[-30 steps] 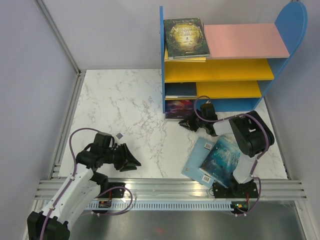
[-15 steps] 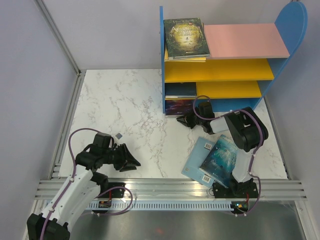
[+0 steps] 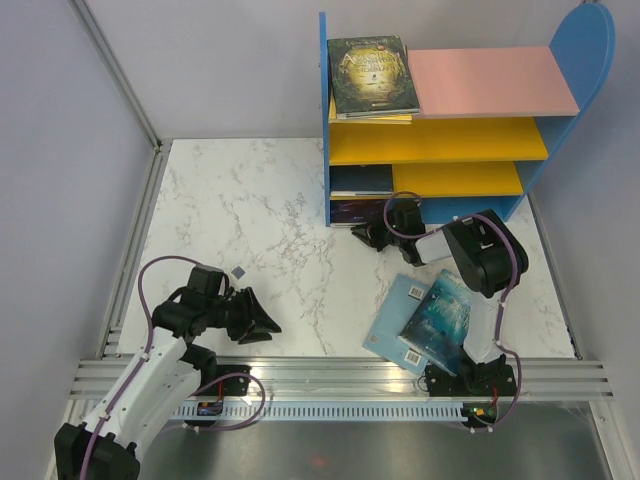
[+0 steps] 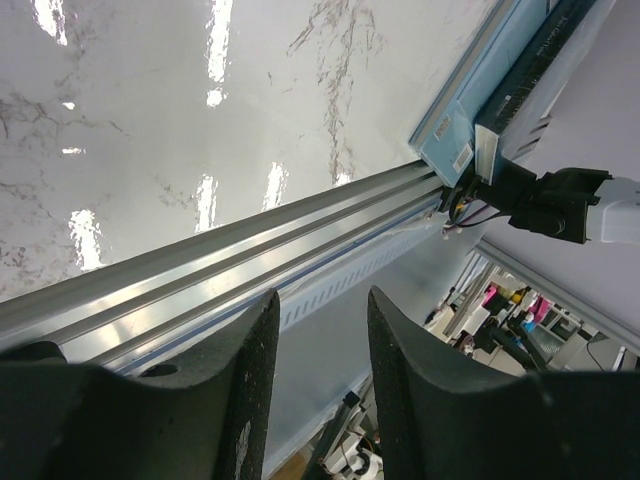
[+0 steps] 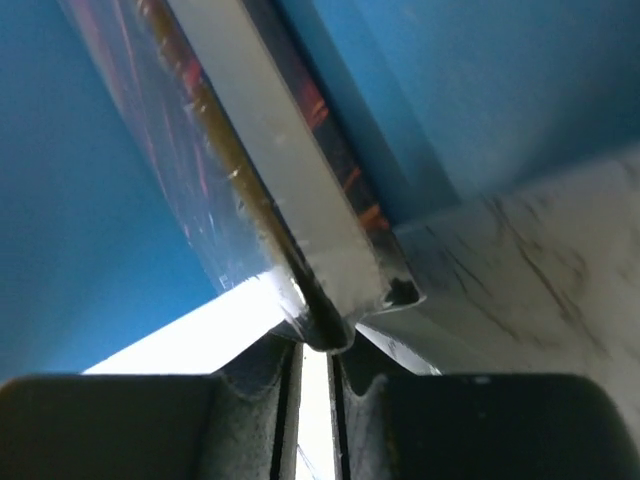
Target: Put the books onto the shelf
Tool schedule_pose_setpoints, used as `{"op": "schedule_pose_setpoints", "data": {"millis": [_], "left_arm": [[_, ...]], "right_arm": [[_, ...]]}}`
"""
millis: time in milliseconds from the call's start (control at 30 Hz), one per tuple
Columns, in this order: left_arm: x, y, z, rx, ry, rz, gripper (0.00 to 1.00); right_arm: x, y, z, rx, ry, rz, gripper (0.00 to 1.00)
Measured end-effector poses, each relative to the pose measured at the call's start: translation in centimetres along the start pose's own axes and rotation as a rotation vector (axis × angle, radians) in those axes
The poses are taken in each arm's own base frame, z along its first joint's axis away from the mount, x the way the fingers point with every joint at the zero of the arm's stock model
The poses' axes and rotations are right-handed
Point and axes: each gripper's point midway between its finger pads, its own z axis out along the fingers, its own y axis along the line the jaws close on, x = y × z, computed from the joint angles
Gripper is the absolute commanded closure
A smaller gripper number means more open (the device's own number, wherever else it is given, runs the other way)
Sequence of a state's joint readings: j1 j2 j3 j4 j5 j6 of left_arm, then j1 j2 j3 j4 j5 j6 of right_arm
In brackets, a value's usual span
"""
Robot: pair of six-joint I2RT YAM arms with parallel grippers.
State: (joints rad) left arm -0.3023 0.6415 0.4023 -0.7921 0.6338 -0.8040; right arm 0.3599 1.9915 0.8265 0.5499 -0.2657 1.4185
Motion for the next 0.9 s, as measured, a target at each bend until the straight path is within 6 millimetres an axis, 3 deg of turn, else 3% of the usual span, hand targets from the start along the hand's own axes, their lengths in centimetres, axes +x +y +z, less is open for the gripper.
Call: {"op": "schedule_pose_setpoints", "data": {"millis": [200,367,433,600,733,800,900], "left_arm": [[0.0,0.0,0.0,0.001,0.001,0.006,0.5],[0.0,-0.1,0.0,0.007,0.001,0.015,0.45],[-0.1,-0.2,0.1,0.01,0.002,0.017,0.44],[-0.6,-0.8,0.4,0.034,0.012,0.025,0.43],[-1.0,-1.6,0.7,0.071,0.013,0.044,0.43],[-1.2,-1.9,0.9,0.093,0.02,0.054,0.43],[-1.0,-2.0,1.2,0.111,0.036,0.056,0.42]], "right_arm": [[-0.2,0.5,0.2,-0.038,-0.007,0.003,0.7],[0.2,0.2,-1.7,-0.018,-0.01,-0.025,0.46],[0.4,-0.3,-3.4,0.024,-0.016,-0.066,0.38],[0.5,-0.1,-9.4,0.122,-0.066,-0.198,0.33],[-1.3,0.3,-14.8,0.167,-0.162,-0.26,0.3],[-3.2,-1.2,-17.1,0.223,-0.23,-0.242,0.3],[-6.6,-6.3,-20.5,0.392,-0.314,-0.15,0.29]]}}
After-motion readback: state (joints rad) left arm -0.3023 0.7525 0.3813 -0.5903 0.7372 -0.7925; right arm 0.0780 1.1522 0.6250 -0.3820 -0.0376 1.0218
